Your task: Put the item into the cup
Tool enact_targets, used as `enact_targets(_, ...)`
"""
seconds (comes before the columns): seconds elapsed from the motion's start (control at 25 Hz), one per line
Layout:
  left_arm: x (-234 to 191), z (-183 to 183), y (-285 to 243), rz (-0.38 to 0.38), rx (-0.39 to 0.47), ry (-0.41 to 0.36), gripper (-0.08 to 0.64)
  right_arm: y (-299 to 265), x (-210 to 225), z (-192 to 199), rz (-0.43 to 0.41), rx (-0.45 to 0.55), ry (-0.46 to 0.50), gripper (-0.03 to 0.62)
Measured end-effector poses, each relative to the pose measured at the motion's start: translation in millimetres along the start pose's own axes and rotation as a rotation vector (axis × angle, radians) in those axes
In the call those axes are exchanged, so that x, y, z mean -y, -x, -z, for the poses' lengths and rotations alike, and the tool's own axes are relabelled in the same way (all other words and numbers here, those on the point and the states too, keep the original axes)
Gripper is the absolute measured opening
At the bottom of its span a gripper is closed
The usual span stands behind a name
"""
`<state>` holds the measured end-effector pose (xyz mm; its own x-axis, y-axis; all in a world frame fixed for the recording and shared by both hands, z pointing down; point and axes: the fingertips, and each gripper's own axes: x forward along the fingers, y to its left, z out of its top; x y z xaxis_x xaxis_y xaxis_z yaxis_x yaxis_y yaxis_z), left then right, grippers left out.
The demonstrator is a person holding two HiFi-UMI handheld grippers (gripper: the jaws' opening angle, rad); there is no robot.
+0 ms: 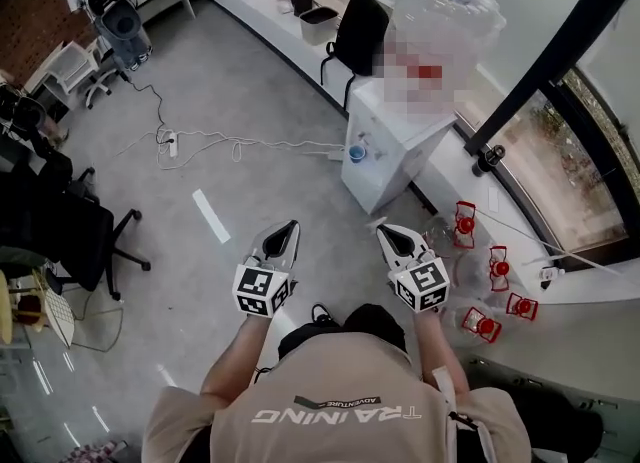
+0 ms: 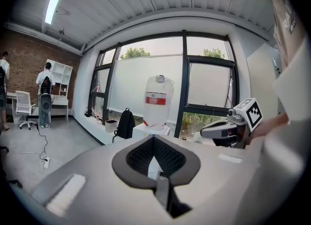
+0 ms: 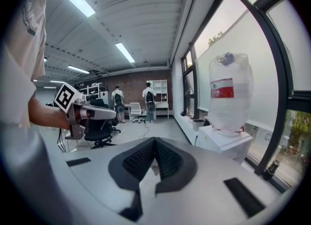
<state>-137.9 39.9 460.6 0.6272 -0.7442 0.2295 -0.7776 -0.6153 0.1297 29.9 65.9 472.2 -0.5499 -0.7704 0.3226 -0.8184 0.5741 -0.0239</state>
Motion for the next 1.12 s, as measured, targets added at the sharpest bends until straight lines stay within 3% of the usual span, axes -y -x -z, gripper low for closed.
enact_targets(0.36, -45.4, 3.1, -48.8, -0.015, -0.041, 0.033, 0.008, -60.5, 33.6, 10.0, -0.016, -0.034, -0.009, 0.011)
enact_targets(0.8, -82.8, -41.2, -160.1, -0.021, -0.053, -0.009, 0.008, -142.9, 133.0, -20.2, -0.055, 0.005, -0.007, 0.011)
enact_targets(1.12, -111.4, -54.2, -223.5, -0.037, -0.064, 0.002, 0.008, -193.3, 176.5, -28.5, -0.112, -0.03, 0.035, 0.011)
